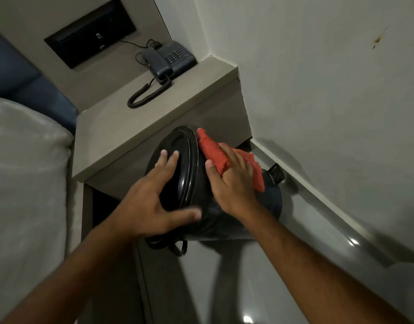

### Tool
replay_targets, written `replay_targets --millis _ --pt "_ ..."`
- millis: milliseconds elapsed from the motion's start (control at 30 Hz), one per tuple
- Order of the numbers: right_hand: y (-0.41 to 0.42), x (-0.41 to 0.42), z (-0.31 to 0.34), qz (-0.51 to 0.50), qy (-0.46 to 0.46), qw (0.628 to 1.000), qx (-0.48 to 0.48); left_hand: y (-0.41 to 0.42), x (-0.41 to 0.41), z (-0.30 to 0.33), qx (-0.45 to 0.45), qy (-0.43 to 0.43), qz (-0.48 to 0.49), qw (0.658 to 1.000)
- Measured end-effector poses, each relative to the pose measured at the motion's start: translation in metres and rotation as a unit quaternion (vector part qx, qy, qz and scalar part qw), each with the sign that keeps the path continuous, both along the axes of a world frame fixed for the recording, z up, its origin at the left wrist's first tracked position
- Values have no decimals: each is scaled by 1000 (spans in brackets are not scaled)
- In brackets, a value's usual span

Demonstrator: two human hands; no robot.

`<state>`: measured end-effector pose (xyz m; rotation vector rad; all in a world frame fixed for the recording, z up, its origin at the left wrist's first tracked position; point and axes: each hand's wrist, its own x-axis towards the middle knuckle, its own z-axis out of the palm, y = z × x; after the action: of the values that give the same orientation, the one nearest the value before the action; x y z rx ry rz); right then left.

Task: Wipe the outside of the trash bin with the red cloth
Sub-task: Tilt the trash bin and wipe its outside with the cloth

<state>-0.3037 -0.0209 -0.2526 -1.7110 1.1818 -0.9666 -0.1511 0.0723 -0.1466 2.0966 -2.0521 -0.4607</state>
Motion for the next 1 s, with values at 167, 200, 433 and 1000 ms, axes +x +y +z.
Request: replay_targets --millis 167,200,433,1000 --pt "-29 0 -17 -9 45 998 47 28 36 -18 67 -180 -117 974" --pt "-31 2 -20 -9 51 997 56 30 36 -22 46 -195 -109 974" --pt "-39 30 -17 22 94 994 52 44 40 -35 48 -66 -73 994" --pt "34 40 -9 85 -71 994 -4 29 15 -34 -58 -2 96 994"
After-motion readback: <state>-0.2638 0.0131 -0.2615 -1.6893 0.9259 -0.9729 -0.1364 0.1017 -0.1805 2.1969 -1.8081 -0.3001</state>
